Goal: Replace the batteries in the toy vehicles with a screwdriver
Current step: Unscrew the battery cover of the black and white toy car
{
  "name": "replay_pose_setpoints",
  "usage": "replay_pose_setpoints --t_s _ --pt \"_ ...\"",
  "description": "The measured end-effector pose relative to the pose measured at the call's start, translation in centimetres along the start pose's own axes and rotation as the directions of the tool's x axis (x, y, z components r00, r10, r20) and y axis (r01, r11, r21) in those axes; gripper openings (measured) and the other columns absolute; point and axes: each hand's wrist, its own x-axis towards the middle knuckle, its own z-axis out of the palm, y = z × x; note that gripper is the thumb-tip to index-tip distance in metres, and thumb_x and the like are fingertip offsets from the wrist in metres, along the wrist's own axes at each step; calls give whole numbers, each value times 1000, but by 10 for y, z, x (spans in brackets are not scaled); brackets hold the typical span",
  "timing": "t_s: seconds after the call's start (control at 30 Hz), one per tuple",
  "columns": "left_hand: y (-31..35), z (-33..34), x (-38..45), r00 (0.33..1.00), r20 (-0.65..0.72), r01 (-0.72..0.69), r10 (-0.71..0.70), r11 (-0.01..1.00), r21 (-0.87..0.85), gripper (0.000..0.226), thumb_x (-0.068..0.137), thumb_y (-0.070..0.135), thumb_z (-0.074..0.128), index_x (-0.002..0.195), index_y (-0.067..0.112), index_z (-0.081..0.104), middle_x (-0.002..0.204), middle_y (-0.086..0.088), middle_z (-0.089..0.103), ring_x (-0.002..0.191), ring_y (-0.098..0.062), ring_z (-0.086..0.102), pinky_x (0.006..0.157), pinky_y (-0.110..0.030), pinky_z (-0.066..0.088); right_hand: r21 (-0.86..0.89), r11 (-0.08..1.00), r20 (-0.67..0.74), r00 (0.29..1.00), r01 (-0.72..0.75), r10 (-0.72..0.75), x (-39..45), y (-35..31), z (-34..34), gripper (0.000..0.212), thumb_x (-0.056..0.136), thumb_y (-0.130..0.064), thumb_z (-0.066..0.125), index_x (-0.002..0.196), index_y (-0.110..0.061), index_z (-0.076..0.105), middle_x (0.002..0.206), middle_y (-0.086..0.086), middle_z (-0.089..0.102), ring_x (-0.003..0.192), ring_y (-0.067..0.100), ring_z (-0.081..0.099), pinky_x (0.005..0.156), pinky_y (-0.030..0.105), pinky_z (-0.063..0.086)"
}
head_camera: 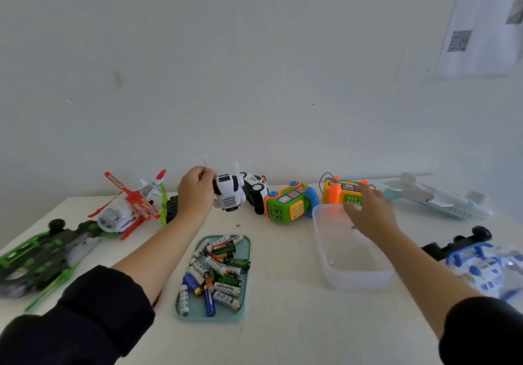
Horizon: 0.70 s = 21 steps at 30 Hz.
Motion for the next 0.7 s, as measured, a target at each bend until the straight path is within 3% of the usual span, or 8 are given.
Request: replay_pose_setpoints --t_s 0.1,0.2,0.27,0.37,0.5,0.57,0.63,0.7 --pt "20 -3 -3 955 87 296 -284 937 -185 23 93 12 43 79 8 60 78 -11 61 65 -24 57 54 -29 47 363 893 -4 959 266 -284 -31 -54 3 56 84 -21 69 134 -9 47 135 7 48 129 24 38 103 26 25" --pt "25 3 -9 820 313 568 -479 750 -340 17 87 11 47 81 11 64 82 -12 63 68 -26 59 69 -35 51 614 748 232 849 252 -475 -72 -88 21 80 77 -26 77 143 -19 33 136 -8 41 124 6 40 97 13 32" --pt "23 10 -16 751 418 652 -511 671 -352 19 84 9 48 93 8 65 89 -14 64 72 -28 61 73 -37 52 659 712 276 803 242 -528 -88 -95 42 92 70 -29 83 144 -26 29 137 -12 38 119 6 45 89 16 43" --pt "17 23 -28 723 416 685 -552 655 -320 12 87 14 53 82 5 60 77 -14 61 63 -26 58 60 -31 52 661 707 164 871 252 -464 -93 -89 68 82 67 -23 84 137 -24 41 129 -3 44 109 14 52 84 32 53" --pt "14 37 -46 739 425 667 -523 656 -353 29 95 26 50 79 3 56 73 -16 61 69 -27 59 71 -37 51 644 744 69 954 179 -290 -97 -72 87 65 71 -10 79 129 -12 50 131 3 35 117 18 47 71 19 54" --pt "11 46 -57 777 443 591 -447 760 -269 22 90 28 54 79 10 60 74 -9 63 69 -22 59 72 -33 45 615 762 -8 967 204 -253 -102 -63 93 62 69 -9 80 124 -10 52 129 0 33 117 23 48 70 20 54" --pt "3 56 -69 820 443 459 -363 878 -131 11 84 25 63 84 14 64 81 -5 66 73 -19 61 70 -31 44 549 812 -12 973 200 -231 -107 -57 97 59 70 -8 80 122 -7 53 136 6 31 126 29 43 81 21 45" --pt "-5 64 -81 844 445 349 -299 937 -32 24 75 26 71 95 15 64 91 -4 68 84 -19 65 75 -31 52 487 843 -26 969 228 -246 -111 -54 98 57 72 -8 78 124 -4 55 147 12 23 137 27 32 89 21 37"
